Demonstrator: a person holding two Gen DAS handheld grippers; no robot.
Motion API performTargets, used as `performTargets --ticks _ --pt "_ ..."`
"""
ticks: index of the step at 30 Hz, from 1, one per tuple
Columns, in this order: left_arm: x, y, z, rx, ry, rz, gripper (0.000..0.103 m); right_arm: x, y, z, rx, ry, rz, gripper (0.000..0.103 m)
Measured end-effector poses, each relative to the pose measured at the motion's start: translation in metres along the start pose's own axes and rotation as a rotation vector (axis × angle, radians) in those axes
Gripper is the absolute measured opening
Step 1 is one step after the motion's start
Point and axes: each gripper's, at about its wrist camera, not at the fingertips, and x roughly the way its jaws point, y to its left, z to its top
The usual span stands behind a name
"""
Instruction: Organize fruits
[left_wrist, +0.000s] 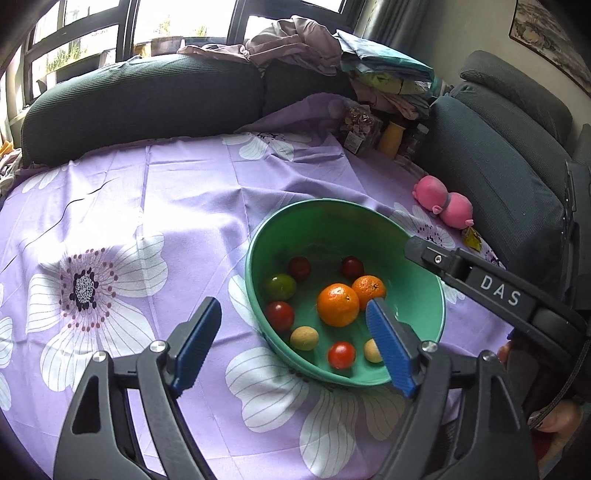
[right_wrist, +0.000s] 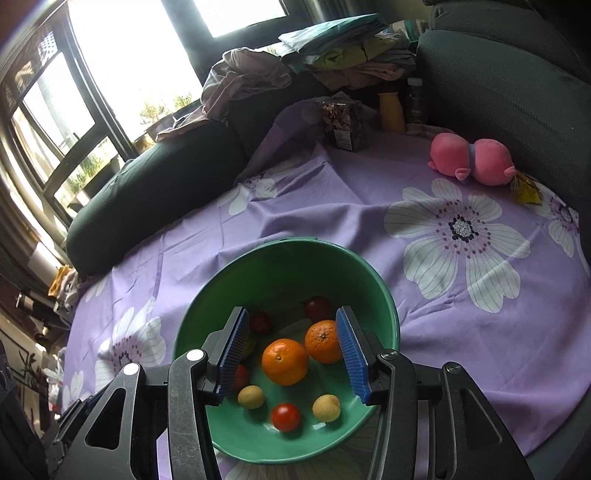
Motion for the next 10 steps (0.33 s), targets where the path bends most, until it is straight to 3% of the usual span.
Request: performTargets --ticks 10 --pt "-0.0073 0.0054 -0.0022 0.002 -0.02 -0.012 0.082 0.0021 0.0041 -0.0002 -0.013 0.004 -0.018 0.05"
